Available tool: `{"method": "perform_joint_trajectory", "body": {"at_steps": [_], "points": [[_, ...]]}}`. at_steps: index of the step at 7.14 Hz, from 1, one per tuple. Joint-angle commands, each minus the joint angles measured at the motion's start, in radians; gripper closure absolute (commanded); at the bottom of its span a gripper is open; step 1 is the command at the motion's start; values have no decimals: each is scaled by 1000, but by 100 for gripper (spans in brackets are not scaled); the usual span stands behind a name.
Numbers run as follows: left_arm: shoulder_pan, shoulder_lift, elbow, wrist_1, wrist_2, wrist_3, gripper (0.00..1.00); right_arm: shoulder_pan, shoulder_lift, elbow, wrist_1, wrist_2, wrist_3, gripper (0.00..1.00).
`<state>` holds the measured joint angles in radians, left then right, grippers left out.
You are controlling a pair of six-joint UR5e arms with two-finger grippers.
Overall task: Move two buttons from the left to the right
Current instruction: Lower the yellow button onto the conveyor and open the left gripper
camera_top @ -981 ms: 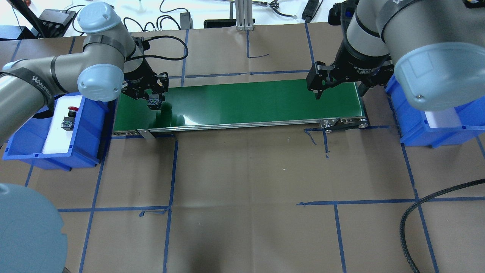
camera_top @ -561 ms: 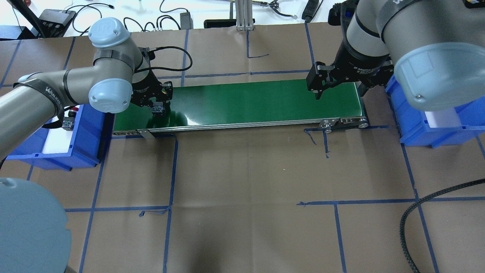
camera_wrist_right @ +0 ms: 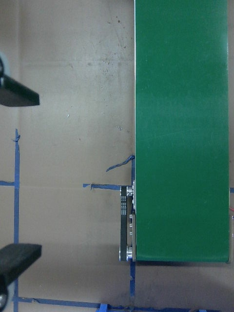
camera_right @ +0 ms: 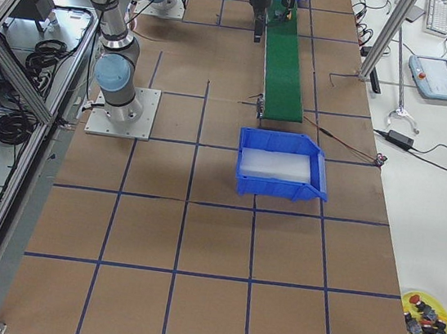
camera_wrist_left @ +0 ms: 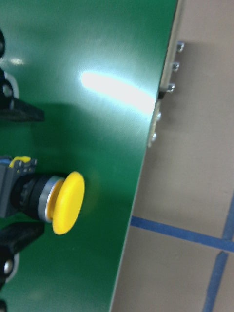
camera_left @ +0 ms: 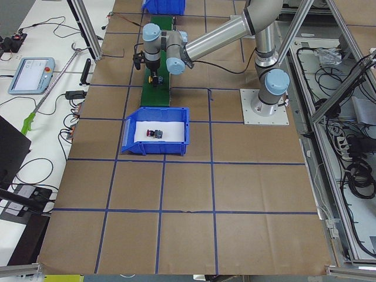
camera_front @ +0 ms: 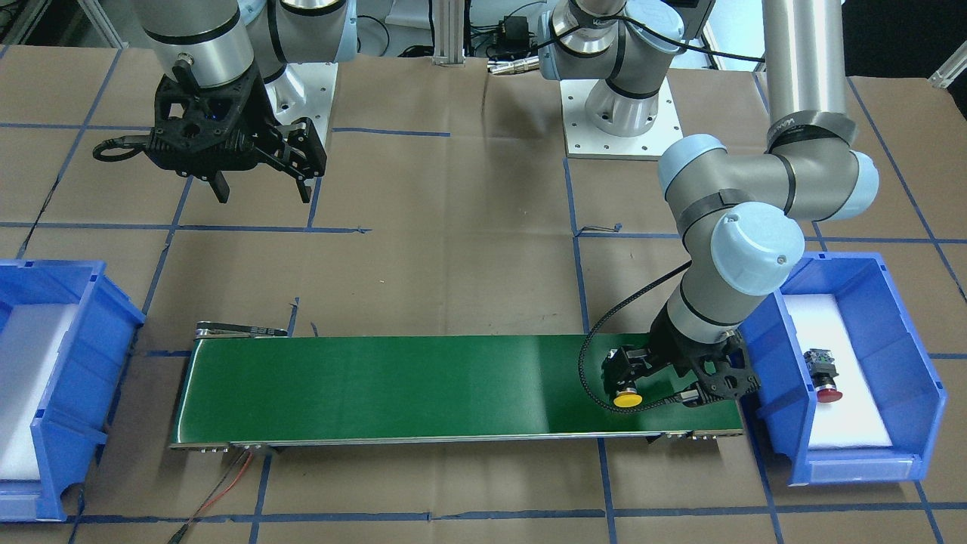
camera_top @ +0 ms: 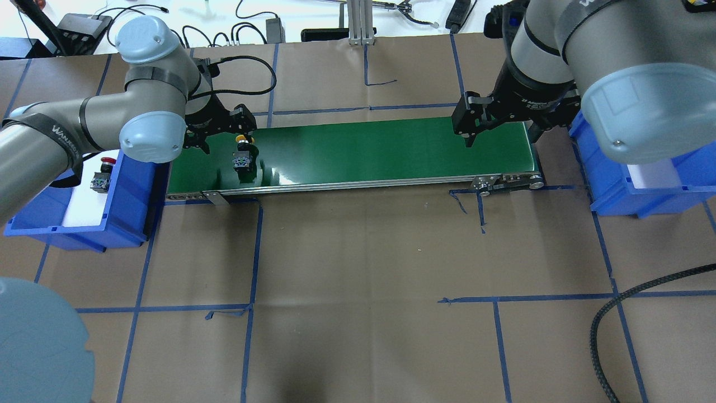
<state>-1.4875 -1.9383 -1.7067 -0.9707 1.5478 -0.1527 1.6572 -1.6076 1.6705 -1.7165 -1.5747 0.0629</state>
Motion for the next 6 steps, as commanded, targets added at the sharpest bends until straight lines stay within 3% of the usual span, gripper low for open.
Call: {"method": "perform_joint_trajectory", "body": {"at_steps": [1,3,5,6], "points": [[10,100,42,-140,-2,12,1,0,0,0,0,-1,0,0],[15,183,139,-367,-3,13,1,0,0,0,0,-1,0,0],[36,182,162,-393,0,86,1,0,-1,0,0,-1,0,0],[105,182,162,-393,-2,178,1,1,-1,0,0,-1,2,0]]}}
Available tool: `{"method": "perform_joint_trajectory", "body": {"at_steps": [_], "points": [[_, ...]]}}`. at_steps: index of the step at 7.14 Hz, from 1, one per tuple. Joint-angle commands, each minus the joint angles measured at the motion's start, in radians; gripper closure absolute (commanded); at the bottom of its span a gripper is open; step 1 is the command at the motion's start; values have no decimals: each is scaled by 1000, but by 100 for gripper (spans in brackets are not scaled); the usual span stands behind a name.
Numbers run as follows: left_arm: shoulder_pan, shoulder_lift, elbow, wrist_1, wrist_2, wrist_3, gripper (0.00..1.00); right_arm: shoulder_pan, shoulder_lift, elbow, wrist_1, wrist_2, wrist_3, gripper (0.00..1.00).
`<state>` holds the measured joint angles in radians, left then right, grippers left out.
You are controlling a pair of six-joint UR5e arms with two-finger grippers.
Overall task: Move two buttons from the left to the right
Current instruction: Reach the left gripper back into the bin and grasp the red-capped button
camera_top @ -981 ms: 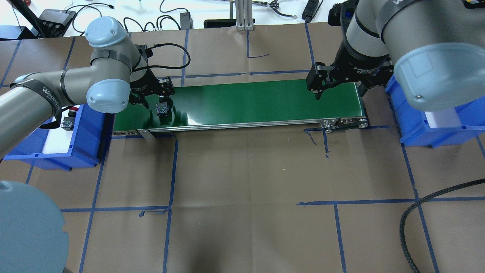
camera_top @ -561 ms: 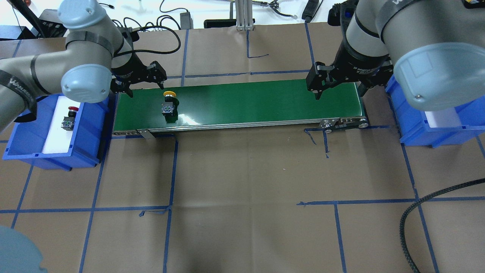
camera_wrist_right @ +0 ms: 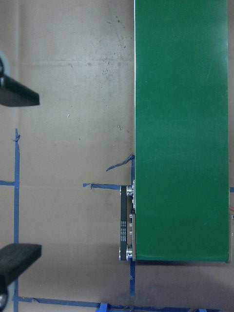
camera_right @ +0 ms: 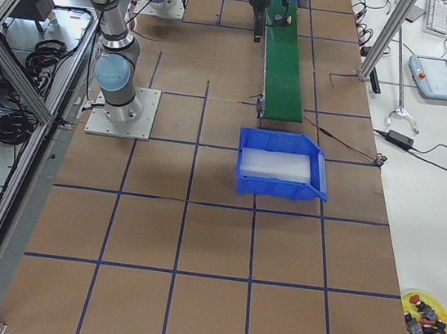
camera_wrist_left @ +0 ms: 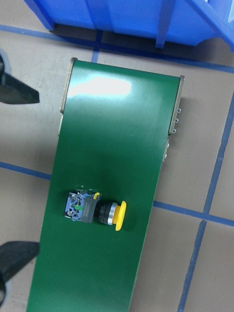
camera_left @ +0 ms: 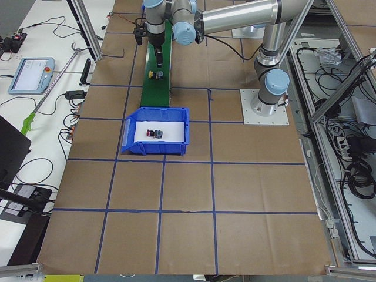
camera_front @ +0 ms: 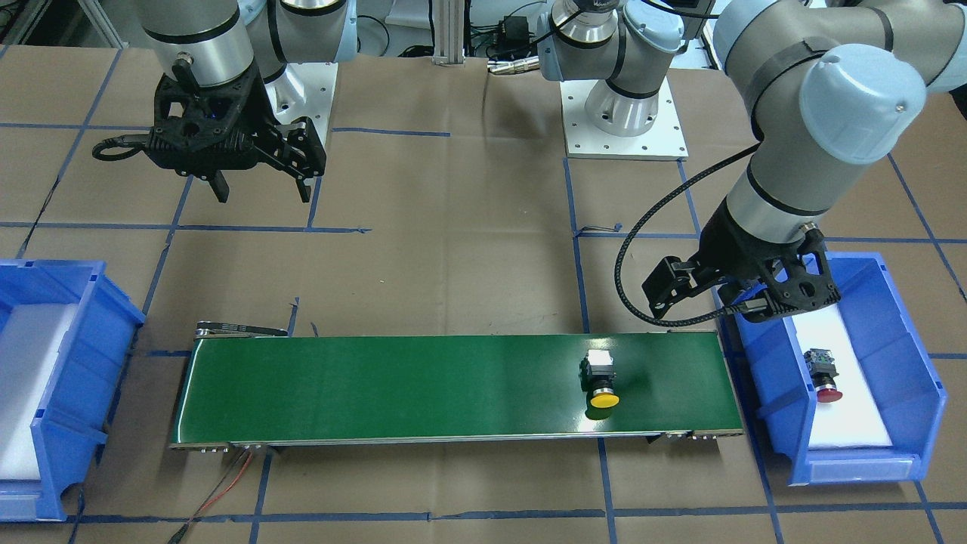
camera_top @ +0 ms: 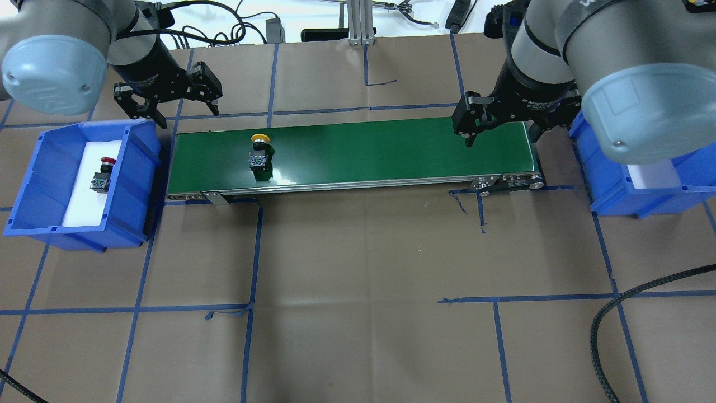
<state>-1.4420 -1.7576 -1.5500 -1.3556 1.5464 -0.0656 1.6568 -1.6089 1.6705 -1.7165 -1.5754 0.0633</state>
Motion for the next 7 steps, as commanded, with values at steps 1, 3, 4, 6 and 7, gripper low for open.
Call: {"method": "perform_joint_trajectory", "body": {"at_steps": [1,3,4,6,7], "points": [[142,0,5,-8,1,204,1,0,0,0,0,0,0,0],[301,-19,7,3,3,420,1,1,0,0,0,0,1,0],[374,-32,4,4,3,528,1,1,0,0,0,0,1,0],[492,-84,1,13,-6,642,1,1,0,0,0,0,0,0],[495,-106,-2,15,-6,642,1,1,0,0,0,0,1,0]]}}
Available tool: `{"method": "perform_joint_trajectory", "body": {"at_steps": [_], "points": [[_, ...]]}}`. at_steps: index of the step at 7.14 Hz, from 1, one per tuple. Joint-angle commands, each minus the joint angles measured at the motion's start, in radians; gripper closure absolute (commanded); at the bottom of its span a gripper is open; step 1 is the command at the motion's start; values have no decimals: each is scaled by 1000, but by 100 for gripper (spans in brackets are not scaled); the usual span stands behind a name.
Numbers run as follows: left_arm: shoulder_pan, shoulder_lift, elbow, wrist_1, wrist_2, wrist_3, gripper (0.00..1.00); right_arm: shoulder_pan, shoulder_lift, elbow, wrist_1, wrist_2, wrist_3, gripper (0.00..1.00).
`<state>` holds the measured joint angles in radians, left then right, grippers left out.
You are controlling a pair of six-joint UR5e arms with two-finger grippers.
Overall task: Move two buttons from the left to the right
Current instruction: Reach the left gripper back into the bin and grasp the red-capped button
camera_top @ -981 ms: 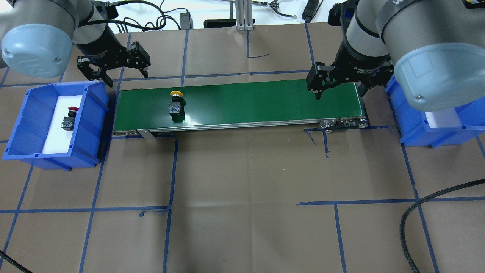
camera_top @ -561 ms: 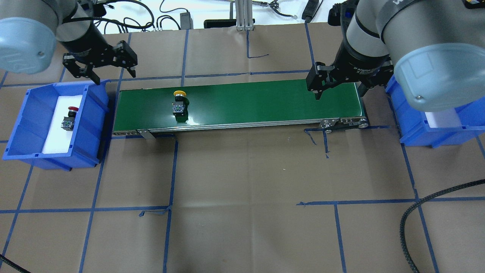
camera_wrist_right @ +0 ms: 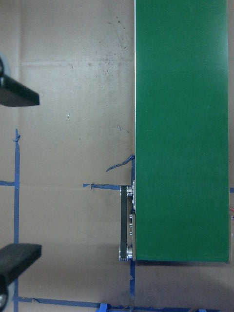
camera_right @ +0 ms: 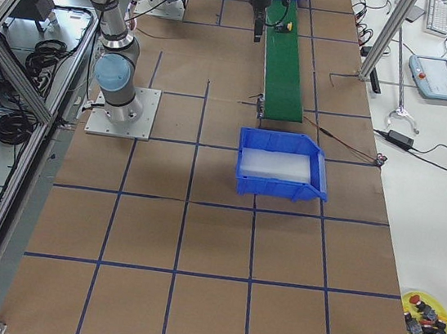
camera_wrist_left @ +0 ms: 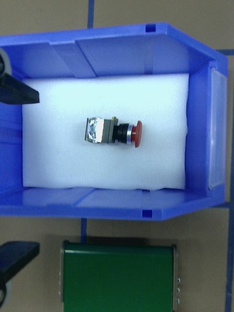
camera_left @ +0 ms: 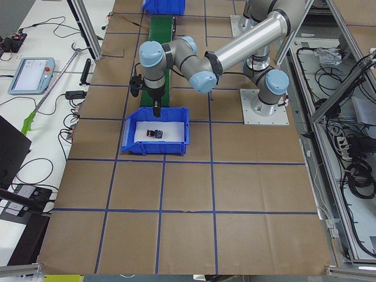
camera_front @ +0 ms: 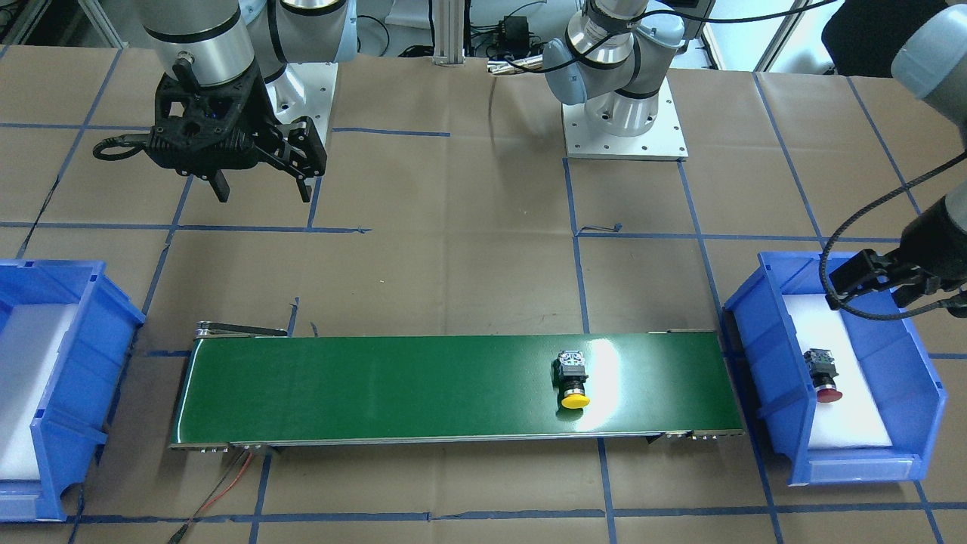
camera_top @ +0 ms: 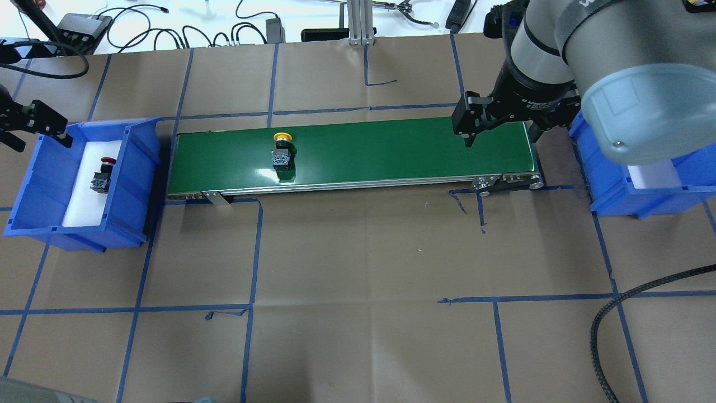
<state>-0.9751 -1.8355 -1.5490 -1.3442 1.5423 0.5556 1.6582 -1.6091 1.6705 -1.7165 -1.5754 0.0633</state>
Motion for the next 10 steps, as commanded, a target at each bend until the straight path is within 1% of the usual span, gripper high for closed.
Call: {"method": "perform_joint_trajectory", "body": {"at_steps": [1,3,6,7,9,10], "points": [[20,-48,-25,72,-2,12,1,-1,1,0,0,0,1,0],[-39,-125,-40,196,1,-28,1,-1,2,0,0,0,0,0],[-44,-195,-74,325,-1,-13,1,0,2,2,0,0,0,0],[-33,-205,-78,354,-2,0,1,0,2,2,2,0,0,0],[-16,-232,-89,358,-5,0,1,0,2,2,2,0,0,0],[-16,-244,-109,364,-24,0,1,0,2,2,2,0,1,0]]}}
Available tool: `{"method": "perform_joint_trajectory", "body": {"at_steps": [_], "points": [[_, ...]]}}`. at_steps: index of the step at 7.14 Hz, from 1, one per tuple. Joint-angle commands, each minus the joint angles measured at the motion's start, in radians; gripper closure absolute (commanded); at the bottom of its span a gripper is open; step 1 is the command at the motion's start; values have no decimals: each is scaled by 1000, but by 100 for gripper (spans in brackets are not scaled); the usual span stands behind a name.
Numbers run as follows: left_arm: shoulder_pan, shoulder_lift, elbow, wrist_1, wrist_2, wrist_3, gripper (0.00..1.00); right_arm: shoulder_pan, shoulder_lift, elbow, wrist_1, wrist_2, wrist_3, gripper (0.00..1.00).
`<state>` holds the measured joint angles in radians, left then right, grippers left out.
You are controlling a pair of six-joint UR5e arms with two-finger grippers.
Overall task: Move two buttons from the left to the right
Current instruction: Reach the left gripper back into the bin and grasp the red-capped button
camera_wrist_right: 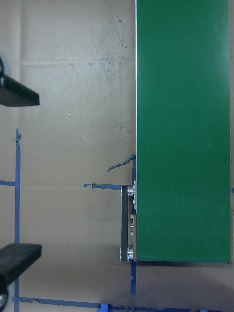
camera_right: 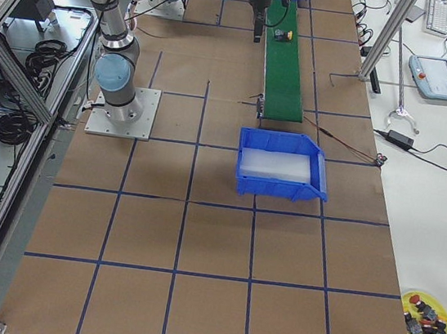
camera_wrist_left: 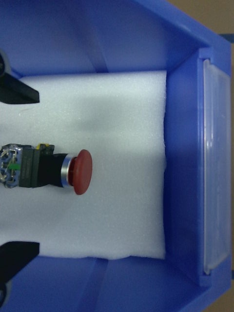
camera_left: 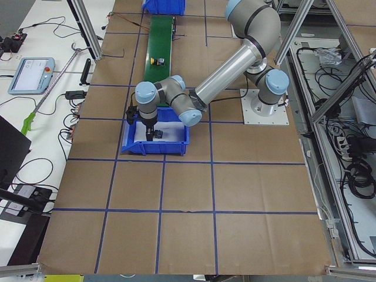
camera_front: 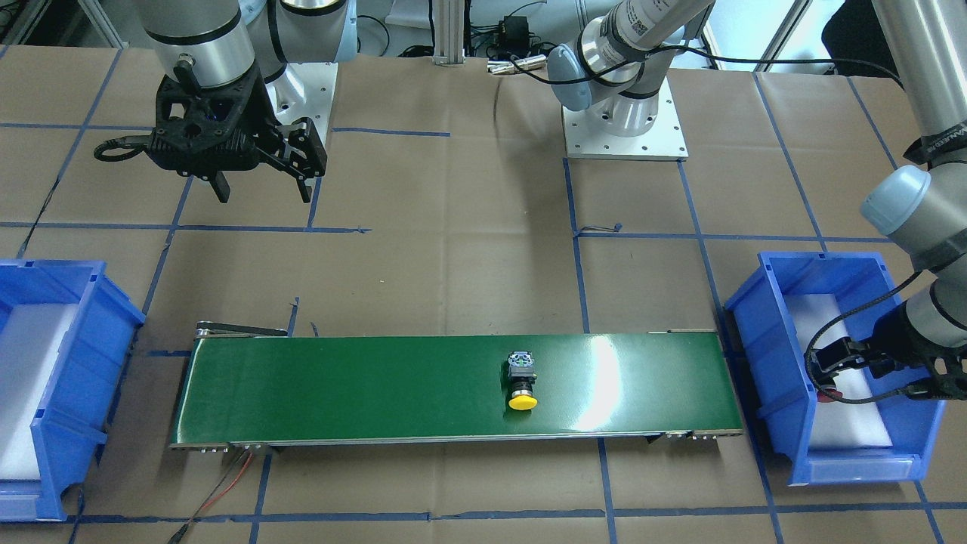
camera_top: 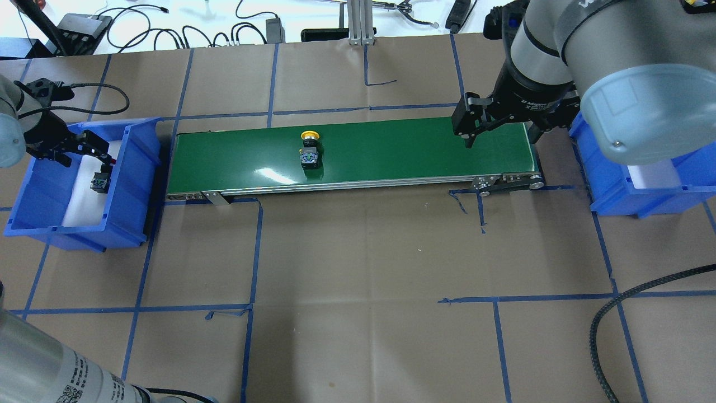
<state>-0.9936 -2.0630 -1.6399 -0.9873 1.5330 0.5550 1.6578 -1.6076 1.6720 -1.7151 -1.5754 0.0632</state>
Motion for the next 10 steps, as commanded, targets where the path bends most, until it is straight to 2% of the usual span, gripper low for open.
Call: {"method": "perform_joint_trajectory", "body": {"at_steps": [1,2,3,4,7,8,10], "points": [[3,-28,-41,59,-13,-1,1,0,0,0,0,0,1,0],[3,-29,-50,77,-14,-1,3,0,0,0,0,0,1,0],[1,-25,-46,78,-14,-4,14,0,3,0,0,0,0,0],[1,-17,-46,76,-14,-4,36,0,2,0,0,0,0,0],[1,-11,-40,68,-14,-1,85,0,6,0,0,0,0,0],[1,-8,-22,55,-13,0,92,0,5,0,-1,0,0,0],[1,32,-15,24,-11,6,94,0,5,0,-1,0,0,0]]}}
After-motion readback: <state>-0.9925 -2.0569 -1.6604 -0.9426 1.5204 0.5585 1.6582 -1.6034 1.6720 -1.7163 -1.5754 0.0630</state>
